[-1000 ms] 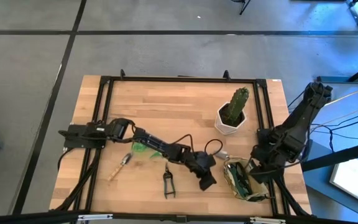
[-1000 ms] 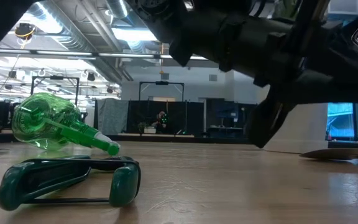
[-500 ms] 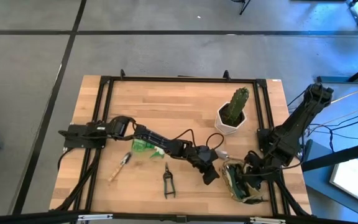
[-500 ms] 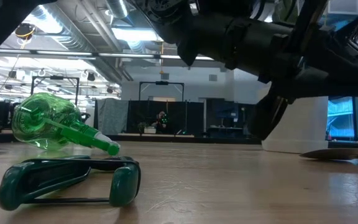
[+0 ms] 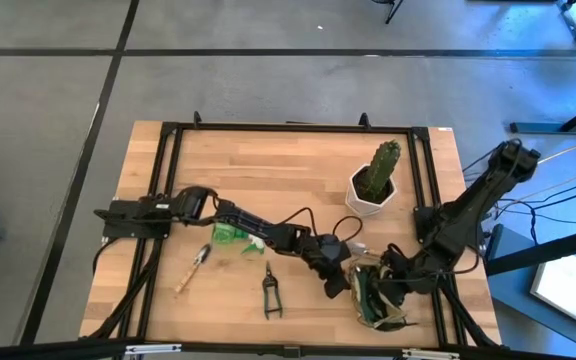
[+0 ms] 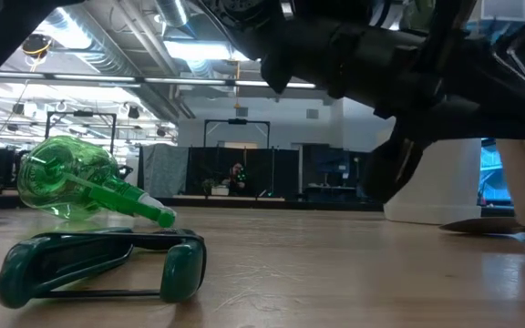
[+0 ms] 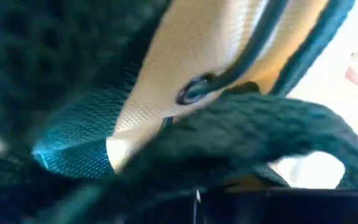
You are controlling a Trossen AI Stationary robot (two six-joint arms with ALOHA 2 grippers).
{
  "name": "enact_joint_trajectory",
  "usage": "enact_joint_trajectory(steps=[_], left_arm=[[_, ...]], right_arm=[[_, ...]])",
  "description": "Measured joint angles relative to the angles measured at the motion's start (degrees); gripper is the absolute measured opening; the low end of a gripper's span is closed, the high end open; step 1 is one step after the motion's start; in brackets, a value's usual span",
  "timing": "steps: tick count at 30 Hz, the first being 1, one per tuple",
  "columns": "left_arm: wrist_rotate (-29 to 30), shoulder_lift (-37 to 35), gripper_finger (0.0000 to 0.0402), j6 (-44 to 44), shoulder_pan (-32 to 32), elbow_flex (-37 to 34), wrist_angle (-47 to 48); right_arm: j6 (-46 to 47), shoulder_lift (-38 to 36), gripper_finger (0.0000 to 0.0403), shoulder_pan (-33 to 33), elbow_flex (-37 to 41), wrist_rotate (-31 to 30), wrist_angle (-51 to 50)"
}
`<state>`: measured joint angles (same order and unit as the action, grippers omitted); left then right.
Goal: Pick & Place Garden tools in Gardening bag
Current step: Adjust the white bag, then put the right hand trowel into the side pocket of the white bag
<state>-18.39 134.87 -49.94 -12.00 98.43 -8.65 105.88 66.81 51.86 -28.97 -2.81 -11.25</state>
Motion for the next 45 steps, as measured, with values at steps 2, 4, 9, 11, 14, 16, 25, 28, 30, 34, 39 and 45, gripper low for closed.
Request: enact_joint_trajectory(steps=[2,4,9,11,14,16,25,28,30,34,39,45], left_arm=[[-0.7,0.0,0.0002,0.0,-0.6,0.0,1.0],[-0.5,-0.6,0.0002,0.6,-1.2,0.0,4.6],[2.0,-3.0,0.0002,2.7,-2.2,0.0,11.4],[3.2,-4.1,0.0002,3.0,-2.3,0.0,12.3],[3.3,-4.5,0.0001,2.7,-2.0,0.1,11.4],[3.4,-5.0,0.0001,2.7,-1.8,0.0,13.2],[3.4,-5.8,0.0002,3.1,-1.2,0.0,16.8],[2.9,-5.9,0.0002,2.3,-1.1,0.0,17.4],[2.9,-6.3,0.0001,2.2,-1.3,0.0,19.6],[5.3,-8.8,0.0003,3.6,-1.4,0.0,28.8],[8.9,-13.3,0.0001,7.4,-0.3,0.0,40.4],[9.9,-17.0,0.0002,8.2,1.3,0.0,45.8]], right_arm=[[-1.2,1.1,0.0002,-0.8,0.0,-0.1,1.6],[-2.0,1.9,0.0002,-1.3,0.0,-0.2,2.5],[-2.7,1.5,0.0002,-1.6,0.0,-0.2,2.7],[-3.4,1.3,0.0002,-1.6,-0.2,0.1,2.6],[-5.1,1.3,0.0002,-1.4,-1.5,2.6,2.2],[-6.0,1.3,0.0002,-0.8,-2.9,4.5,2.0],[-12.2,1.2,0.0002,-0.7,-11.3,7.3,-12.2],[-14.6,1.2,0.0002,-0.7,-14.2,7.7,-17.1],[-16.5,1.2,0.0002,-0.7,-16.2,7.8,-20.4],[-19.1,1.2,0.0002,-0.7,-20.6,7.8,-28.8],[-22.6,1.2,0.0003,-0.8,-27.1,6.3,-38.6],[-25.9,1.2,0.0003,-0.8,-33.6,1.8,-48.4]])
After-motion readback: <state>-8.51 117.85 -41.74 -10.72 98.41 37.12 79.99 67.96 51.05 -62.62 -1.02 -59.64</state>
